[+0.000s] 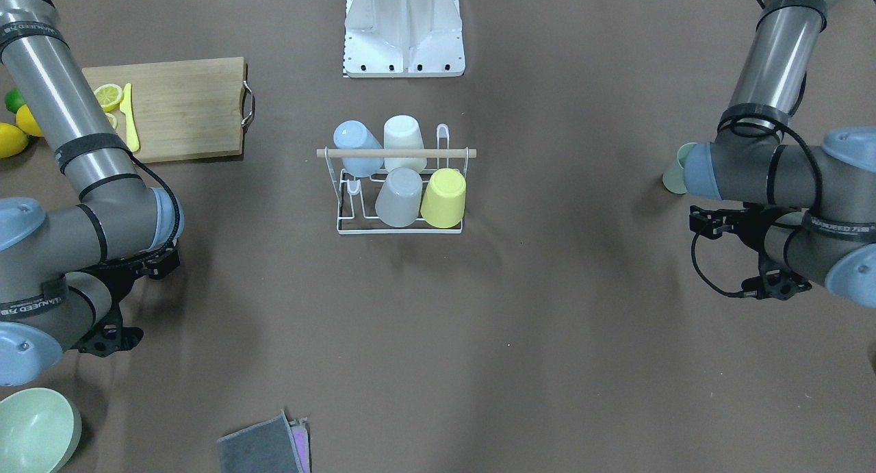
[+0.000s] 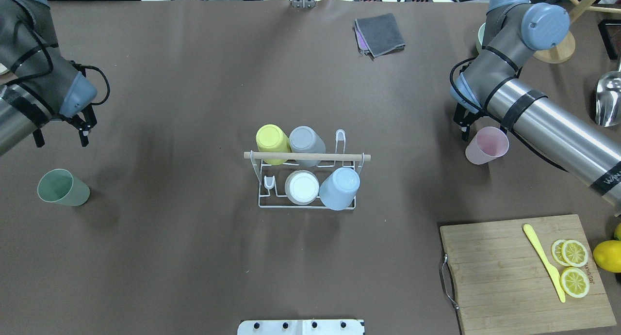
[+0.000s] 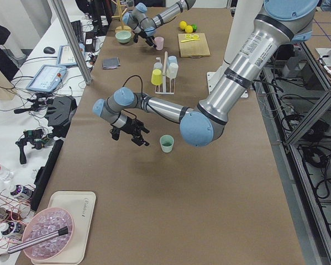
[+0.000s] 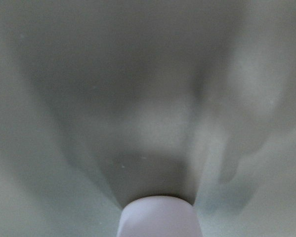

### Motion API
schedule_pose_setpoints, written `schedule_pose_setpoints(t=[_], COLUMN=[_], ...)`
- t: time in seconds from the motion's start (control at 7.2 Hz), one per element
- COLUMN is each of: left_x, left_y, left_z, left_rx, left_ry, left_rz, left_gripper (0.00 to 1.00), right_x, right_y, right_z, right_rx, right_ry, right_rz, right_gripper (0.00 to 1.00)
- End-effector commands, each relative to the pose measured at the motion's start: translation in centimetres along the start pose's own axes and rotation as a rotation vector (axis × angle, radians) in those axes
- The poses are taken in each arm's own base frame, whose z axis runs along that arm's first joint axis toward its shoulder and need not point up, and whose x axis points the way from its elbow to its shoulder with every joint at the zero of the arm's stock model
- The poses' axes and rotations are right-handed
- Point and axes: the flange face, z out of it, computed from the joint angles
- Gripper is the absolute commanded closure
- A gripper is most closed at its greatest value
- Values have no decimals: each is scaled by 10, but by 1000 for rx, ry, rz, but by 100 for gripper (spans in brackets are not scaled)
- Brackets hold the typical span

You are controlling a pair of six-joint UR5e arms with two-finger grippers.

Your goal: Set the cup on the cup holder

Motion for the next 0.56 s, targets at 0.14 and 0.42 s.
schedule_pose_setpoints(t=[0.14,0.42], left_x=[-1,12], left_y=[15,19], left_z=[46,54], left_rx=[-36,-42], left_ry=[-29,-39], left_rz=[41,61], left_gripper=[3,3], right_x=[-2,-1], right_y=[-3,-4], right_z=[16,20], right_rx=[-23,-29], right_ry=[-27,-29], right_rz=[6,8], right_gripper=[1,15])
